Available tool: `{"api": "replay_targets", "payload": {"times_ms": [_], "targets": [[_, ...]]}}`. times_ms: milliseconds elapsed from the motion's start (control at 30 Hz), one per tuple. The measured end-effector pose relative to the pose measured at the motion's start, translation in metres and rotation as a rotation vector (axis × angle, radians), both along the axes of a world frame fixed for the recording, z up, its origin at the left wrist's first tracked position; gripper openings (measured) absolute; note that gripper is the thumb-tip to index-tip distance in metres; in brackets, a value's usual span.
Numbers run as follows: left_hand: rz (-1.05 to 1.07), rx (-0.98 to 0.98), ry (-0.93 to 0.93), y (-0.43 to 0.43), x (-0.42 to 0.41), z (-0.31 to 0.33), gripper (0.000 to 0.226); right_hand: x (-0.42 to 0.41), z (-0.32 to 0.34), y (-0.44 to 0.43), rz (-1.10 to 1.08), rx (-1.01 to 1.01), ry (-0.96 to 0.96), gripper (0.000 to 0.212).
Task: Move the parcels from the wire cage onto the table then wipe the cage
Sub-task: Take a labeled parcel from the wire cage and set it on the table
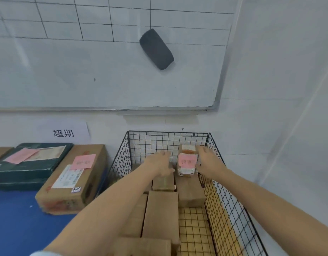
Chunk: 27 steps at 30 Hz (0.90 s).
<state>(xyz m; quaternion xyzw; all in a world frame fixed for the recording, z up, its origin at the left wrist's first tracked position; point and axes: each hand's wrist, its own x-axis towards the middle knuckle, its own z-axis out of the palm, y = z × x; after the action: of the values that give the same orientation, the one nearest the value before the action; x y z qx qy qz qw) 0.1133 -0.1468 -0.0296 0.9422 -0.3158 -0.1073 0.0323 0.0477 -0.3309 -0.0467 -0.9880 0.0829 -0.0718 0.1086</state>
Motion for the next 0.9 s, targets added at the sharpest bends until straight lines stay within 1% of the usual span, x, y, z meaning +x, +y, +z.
{"api": "replay_targets", "payload": {"times_ms": [67, 167, 267, 400, 600, 700, 767, 833, 900], "targets": [[-0.013, 0.025, -0.001, -0.012, 0.009, -0.002, 0.075, 0.011, -0.006, -0.005, 0.003, -0.004, 0.036, 0.065], [0.001, 0.007, 0.01, -0.03, 0.025, -0.004, 0.075, 0.026, -0.013, -0.009, -0.006, 0.003, 0.101, 0.071], [0.0, -0.012, 0.067, -0.048, 0.035, -0.007, 0.078, 0.041, -0.019, -0.019, -0.007, 0.002, 0.143, 0.073], [0.013, -0.027, 0.15, -0.064, 0.044, -0.019, 0.089, 0.054, -0.025, -0.03, -0.019, 0.072, 0.162, 0.078], [0.022, -0.047, 0.225, -0.08, 0.051, -0.031, 0.093, 0.067, -0.031, -0.031, -0.008, 0.062, 0.243, 0.073], [0.037, -0.132, 0.289, -0.087, 0.055, -0.034, 0.089, 0.069, -0.036, -0.033, -0.014, 0.094, 0.228, 0.073], [0.077, -0.209, 0.299, -0.09, 0.057, -0.034, 0.081, 0.069, -0.036, -0.033, -0.018, 0.143, 0.2, 0.07], [0.13, -0.296, 0.289, -0.089, 0.058, -0.032, 0.068, 0.068, -0.032, -0.031, -0.032, 0.204, 0.142, 0.071], [0.184, -0.382, 0.292, -0.084, 0.06, -0.028, 0.065, 0.066, -0.025, -0.028, -0.045, 0.25, 0.046, 0.07]]}}
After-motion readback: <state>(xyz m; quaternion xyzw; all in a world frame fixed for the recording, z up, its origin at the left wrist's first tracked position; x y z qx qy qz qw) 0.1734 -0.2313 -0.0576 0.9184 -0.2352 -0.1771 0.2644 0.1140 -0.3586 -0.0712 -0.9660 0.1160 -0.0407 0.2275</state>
